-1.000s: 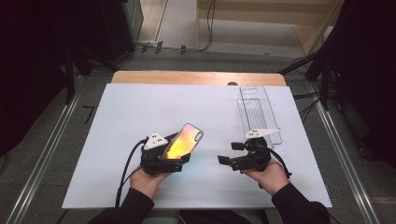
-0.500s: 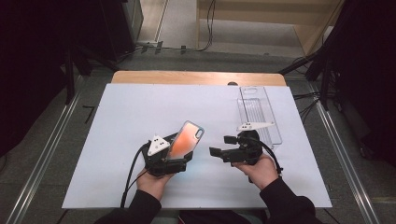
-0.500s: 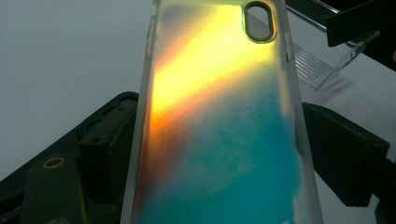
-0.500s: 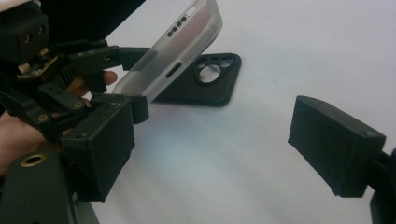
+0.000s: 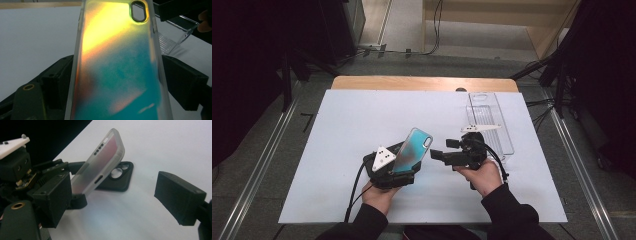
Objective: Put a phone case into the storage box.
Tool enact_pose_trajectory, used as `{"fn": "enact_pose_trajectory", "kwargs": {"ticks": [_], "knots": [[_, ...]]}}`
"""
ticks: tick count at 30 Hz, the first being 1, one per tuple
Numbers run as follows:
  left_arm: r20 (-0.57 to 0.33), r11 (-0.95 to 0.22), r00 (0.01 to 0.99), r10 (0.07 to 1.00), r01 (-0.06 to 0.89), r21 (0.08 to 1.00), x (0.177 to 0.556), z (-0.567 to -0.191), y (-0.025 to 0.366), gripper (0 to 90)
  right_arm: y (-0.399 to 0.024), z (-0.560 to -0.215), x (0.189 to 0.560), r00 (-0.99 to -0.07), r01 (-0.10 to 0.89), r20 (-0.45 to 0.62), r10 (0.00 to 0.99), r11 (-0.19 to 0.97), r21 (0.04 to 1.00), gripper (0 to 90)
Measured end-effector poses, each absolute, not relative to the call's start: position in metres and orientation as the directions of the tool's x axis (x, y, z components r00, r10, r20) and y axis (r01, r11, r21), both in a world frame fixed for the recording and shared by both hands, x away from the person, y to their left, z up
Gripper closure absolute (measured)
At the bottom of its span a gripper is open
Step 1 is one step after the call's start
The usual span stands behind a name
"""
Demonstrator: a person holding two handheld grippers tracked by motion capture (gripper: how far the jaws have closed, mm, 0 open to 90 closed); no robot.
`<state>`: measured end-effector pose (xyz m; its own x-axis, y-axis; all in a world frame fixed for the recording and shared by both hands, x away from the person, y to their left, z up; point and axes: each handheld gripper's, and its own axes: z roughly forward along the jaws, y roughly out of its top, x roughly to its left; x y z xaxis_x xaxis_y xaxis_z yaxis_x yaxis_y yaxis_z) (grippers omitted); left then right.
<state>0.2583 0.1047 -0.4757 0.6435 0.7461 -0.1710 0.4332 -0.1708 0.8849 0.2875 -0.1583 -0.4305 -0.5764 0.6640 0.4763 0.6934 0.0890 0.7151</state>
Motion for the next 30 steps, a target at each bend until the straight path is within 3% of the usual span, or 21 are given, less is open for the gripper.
{"fn": "enact_pose_trajectory", "kwargs": {"ticks": [19,25,30], "knots": [[-0.183,-0.129,0.629,0.756,0.417,0.900,0.252,-0.476,0.100,16.4,-0.143,-0.431,0.306,-0.551,0.712,0.519,0.653,0.044,0.700,14.1],[-0.174,-0.134,0.622,0.763,0.417,0.899,0.249,-0.475,0.098,16.4,-0.139,-0.432,0.311,-0.537,0.739,0.562,0.629,0.028,0.673,25.2],[-0.189,-0.120,0.626,0.756,0.417,0.901,0.248,-0.474,0.097,16.4,-0.138,-0.432,0.315,-0.499,0.782,0.622,0.603,0.004,0.623,45.6]]}}
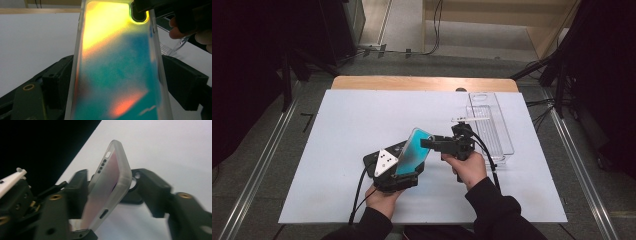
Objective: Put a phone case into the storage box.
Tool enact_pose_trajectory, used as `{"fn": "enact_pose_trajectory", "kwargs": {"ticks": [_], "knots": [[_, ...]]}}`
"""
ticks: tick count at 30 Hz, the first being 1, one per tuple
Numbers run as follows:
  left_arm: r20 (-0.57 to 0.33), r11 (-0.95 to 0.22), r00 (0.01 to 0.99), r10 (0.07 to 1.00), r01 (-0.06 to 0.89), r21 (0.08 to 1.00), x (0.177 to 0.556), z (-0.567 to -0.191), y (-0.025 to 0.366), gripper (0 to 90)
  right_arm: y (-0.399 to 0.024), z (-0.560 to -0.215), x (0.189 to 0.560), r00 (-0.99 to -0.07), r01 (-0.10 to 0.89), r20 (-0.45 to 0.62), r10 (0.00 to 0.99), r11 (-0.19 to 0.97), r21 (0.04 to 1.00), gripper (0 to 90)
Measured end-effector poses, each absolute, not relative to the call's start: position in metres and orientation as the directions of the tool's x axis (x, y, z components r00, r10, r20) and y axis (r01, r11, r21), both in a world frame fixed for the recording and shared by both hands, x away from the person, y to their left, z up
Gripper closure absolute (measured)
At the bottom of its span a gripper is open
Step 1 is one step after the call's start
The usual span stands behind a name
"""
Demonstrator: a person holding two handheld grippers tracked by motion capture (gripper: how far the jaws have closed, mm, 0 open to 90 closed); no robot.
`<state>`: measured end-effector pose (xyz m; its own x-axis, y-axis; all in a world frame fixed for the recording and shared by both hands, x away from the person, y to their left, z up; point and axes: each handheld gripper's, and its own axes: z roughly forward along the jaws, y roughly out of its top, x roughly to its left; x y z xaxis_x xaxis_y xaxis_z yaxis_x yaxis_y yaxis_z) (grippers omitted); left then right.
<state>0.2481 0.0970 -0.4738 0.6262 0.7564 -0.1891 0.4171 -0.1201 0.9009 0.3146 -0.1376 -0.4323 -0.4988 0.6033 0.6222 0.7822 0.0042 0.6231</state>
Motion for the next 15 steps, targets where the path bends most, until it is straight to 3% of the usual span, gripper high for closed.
{"fn": "enact_pose_trajectory", "kwargs": {"ticks": [3,5,6,15], "knots": [[-0.198,-0.117,0.628,0.752,0.423,0.898,0.2478,-0.4739,0.0964,16.4,-0.1397,-0.4331,0.3177,-0.449,0.821,0.678,0.582,-0.032,0.571,58.5],[-0.201,-0.118,0.629,0.751,0.427,0.897,0.2479,-0.4740,0.0964,16.4,-0.1408,-0.4333,0.3186,-0.442,0.825,0.692,0.571,-0.044,0.563,62.3],[-0.207,-0.112,0.629,0.750,0.429,0.896,0.2477,-0.4738,0.0964,16.3,-0.1430,-0.4325,0.3192,-0.433,0.832,0.704,0.563,-0.052,0.553,70.6],[-0.198,-0.109,0.633,0.748,0.412,0.905,0.2465,-0.4728,0.0956,16.3,-0.1476,-0.4319,0.3207,-0.396,0.857,0.763,0.511,-0.092,0.507,76.0]]}}
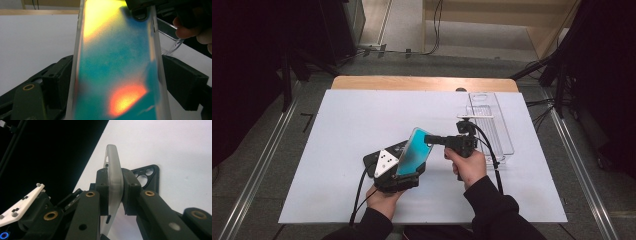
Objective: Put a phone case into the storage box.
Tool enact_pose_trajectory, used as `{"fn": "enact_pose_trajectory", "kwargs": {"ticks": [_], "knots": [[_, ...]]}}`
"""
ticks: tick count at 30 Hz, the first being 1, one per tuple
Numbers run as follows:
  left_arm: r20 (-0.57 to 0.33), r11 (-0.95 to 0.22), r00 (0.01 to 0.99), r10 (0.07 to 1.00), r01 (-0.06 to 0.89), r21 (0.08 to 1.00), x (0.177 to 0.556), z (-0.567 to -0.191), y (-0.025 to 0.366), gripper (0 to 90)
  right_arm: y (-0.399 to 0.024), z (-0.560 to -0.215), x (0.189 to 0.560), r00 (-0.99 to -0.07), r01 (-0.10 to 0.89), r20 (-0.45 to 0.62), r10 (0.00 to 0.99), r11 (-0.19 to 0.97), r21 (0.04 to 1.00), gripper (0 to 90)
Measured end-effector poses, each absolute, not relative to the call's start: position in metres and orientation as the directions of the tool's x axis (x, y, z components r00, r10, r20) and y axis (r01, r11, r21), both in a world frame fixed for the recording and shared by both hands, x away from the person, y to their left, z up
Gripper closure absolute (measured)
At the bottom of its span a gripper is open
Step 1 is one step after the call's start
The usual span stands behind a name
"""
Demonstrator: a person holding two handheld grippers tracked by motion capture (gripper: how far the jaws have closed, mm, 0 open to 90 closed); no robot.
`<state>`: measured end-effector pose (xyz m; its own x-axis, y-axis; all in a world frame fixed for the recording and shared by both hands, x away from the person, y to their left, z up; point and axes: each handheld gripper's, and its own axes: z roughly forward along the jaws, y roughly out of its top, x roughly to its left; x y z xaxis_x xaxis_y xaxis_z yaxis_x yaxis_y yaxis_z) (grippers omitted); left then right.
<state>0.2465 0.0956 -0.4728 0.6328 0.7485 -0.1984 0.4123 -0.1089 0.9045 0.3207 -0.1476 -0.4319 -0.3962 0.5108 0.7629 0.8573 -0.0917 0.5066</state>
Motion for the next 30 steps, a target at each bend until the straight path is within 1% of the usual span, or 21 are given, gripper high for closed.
{"fn": "enact_pose_trajectory", "kwargs": {"ticks": [5,8,13,14,18,24,30], "knots": [[-0.196,-0.110,0.638,0.744,0.407,0.907,0.246,-0.471,0.095,16.3,-0.149,-0.430,0.320,-0.397,0.858,0.770,0.500,-0.097,0.505,76.6],[-0.191,-0.114,0.640,0.744,0.404,0.908,0.246,-0.471,0.095,16.2,-0.149,-0.429,0.320,-0.383,0.866,0.784,0.489,-0.105,0.488,77.1],[-0.220,-0.119,0.650,0.727,0.436,0.892,0.248,-0.467,0.095,15.9,-0.149,-0.425,0.319,-0.399,0.862,0.778,0.485,-0.090,0.499,77.4],[-0.225,-0.123,0.650,0.726,0.445,0.887,0.249,-0.466,0.095,14.0,-0.149,-0.424,0.318,-0.401,0.862,0.779,0.482,-0.090,0.499,77.4],[-0.218,-0.141,0.656,0.722,0.449,0.882,0.249,-0.463,0.094,12.9,-0.148,-0.423,0.318,-0.411,0.858,0.768,0.491,-0.077,0.508,77.4],[-0.225,-0.167,0.640,0.735,0.492,0.854,0.250,-0.459,0.093,12.9,-0.151,-0.419,0.317,-0.436,0.831,0.722,0.538,-0.067,0.552,77.3],[-0.254,-0.186,0.660,0.707,0.520,0.834,0.250,-0.454,0.095,13.1,-0.152,-0.413,0.313,-0.488,0.788,0.631,0.603,-0.006,0.616,77.3]]}}
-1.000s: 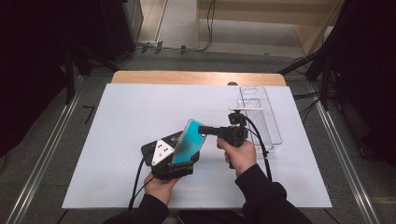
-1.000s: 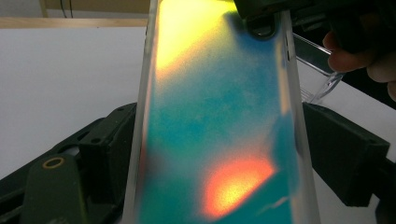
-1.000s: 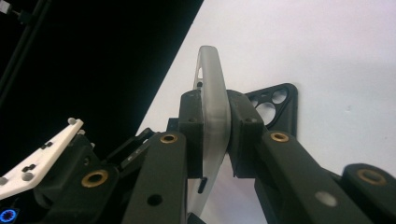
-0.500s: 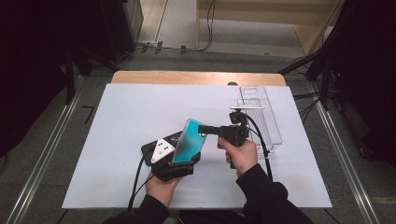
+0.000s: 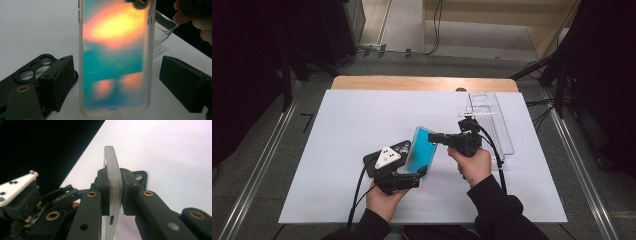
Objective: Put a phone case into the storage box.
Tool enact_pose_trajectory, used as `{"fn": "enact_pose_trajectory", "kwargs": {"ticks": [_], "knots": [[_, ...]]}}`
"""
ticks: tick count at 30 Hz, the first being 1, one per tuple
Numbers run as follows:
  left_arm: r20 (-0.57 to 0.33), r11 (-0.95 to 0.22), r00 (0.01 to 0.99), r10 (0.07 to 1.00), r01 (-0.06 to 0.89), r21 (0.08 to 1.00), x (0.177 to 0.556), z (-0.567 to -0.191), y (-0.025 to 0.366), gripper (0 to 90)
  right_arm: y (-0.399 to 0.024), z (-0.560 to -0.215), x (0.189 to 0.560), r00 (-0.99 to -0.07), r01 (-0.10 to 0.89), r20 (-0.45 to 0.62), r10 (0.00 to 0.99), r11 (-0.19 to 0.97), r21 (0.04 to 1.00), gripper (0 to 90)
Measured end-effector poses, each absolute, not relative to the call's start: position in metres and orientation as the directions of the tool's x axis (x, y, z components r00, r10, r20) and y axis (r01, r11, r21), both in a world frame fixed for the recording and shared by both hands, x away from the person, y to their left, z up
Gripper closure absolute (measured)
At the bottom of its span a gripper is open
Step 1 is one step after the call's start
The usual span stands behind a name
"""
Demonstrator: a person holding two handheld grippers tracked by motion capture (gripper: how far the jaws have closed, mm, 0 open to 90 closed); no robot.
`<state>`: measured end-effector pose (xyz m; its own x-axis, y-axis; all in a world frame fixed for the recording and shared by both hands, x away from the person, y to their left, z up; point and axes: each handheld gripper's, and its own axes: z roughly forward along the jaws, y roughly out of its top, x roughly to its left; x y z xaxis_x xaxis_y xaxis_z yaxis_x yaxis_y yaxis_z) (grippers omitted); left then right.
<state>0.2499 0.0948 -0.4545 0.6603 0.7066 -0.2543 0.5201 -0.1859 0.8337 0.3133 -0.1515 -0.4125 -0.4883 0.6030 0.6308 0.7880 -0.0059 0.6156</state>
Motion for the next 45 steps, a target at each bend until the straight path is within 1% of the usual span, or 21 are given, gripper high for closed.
{"fn": "enact_pose_trajectory", "kwargs": {"ticks": [2,4,7,8,9,12,18,19,20,21,22,23,25,26,28,29,30,31,37,41,45], "knots": [[-0.259,-0.195,0.656,0.709,0.535,0.822,0.251,-0.453,0.095,13.1,-0.152,-0.412,0.312,-0.495,0.781,0.616,0.613,0.003,0.624,77.3],[-0.271,-0.212,0.657,0.704,0.558,0.802,0.254,-0.451,0.097,13.1,-0.153,-0.408,0.309,-0.519,0.755,0.564,0.643,0.034,0.655,77.4],[-0.288,-0.251,0.669,0.685,0.588,0.769,0.258,-0.448,0.098,13.3,-0.154,-0.406,0.307,-0.533,0.738,0.538,0.653,0.049,0.673,77.3],[-0.288,-0.251,0.669,0.685,0.588,0.769,0.258,-0.448,0.098,13.3,-0.155,-0.405,0.306,-0.541,0.729,0.524,0.657,0.057,0.682,77.3],[-0.279,-0.282,0.681,0.678,0.590,0.756,0.259,-0.447,0.099,13.3,-0.155,-0.404,0.305,-0.556,0.713,0.501,0.663,0.072,0.697,77.3],[-0.297,-0.291,0.686,0.664,0.603,0.743,0.262,-0.444,0.100,13.4,-0.156,-0.403,0.303,-0.579,0.688,0.461,0.672,0.099,0.719,77.2],[-0.324,-0.344,0.730,0.602,0.603,0.719,0.268,-0.436,0.104,14.3,-0.160,-0.403,0.300,-0.603,0.668,0.439,0.666,0.121,0.734,77.2],[-0.313,-0.389,0.755,0.576,0.590,0.707,0.269,-0.436,0.103,14.3,-0.160,-0.402,0.300,-0.609,0.662,0.431,0.666,0.128,0.739,77.2],[-0.313,-0.389,0.755,0.576,0.590,0.707,0.269,-0.436,0.103,14.3,-0.161,-0.402,0.300,-0.613,0.659,0.429,0.664,0.131,0.740,77.2],[-0.306,-0.422,0.766,0.566,0.588,0.690,0.270,-0.435,0.103,14.3,-0.161,-0.402,0.299,-0.616,0.659,0.428,0.662,0.135,0.740,77.2],[-0.306,-0.422,0.766,0.566,0.588,0.690,0.270,-0.435,0.103,14.3,-0.162,-0.402,0.299,-0.620,0.655,0.425,0.660,0.136,0.743,77.2],[-0.332,-0.414,0.766,0.550,0.595,0.688,0.273,-0.433,0.104,14.3,-0.162,-0.402,0.299,-0.625,0.652,0.424,0.656,0.140,0.745,77.2],[-0.336,-0.412,0.767,0.547,0.596,0.689,0.274,-0.432,0.106,14.3,-0.163,-0.403,0.298,-0.628,0.652,0.425,0.651,0.142,0.745,77.2],[-0.342,-0.419,0.769,0.540,0.598,0.683,0.277,-0.428,0.108,15.0,-0.164,-0.403,0.298,-0.632,0.650,0.423,0.650,0.146,0.746,77.2],[-0.367,-0.431,0.770,0.521,0.609,0.666,0.280,-0.426,0.110,22.9,-0.165,-0.404,0.297,-0.632,0.650,0.424,0.648,0.147,0.746,77.2],[-0.398,-0.430,0.764,0.507,0.625,0.652,0.283,-0.425,0.111,27.9,-0.166,-0.404,0.297,-0.635,0.647,0.421,0.648,0.149,0.747,77.1],[-0.398,-0.430,0.764,0.507,0.625,0.652,0.283,-0.425,0.111,28.1,-0.166,-0.404,0.296,-0.633,0.649,0.422,0.648,0.147,0.747,77.2],[-0.435,-0.428,0.754,0.492,0.645,0.634,0.288,-0.425,0.113,28.1,-0.167,-0.405,0.296,-0.632,0.650,0.423,0.650,0.146,0.746,77.2],[-0.446,-0.447,0.768,0.460,0.634,0.631,0.295,-0.420,0.115,32.4,-0.173,-0.404,0.292,-0.642,0.643,0.421,0.640,0.152,0.750,77.2],[-0.392,-0.475,0.808,0.439,0.579,0.662,0.297,-0.417,0.113,32.5,-0.177,-0.404,0.290,-0.663,0.632,0.412,0.625,0.172,0.755,77.1],[-0.372,-0.484,0.830,0.416,0.548,0.682,0.299,-0.415,0.113,32.3,-0.180,-0.403,0.287,-0.699,0.608,0.394,0.598,0.205,0.767,77.1]]}}
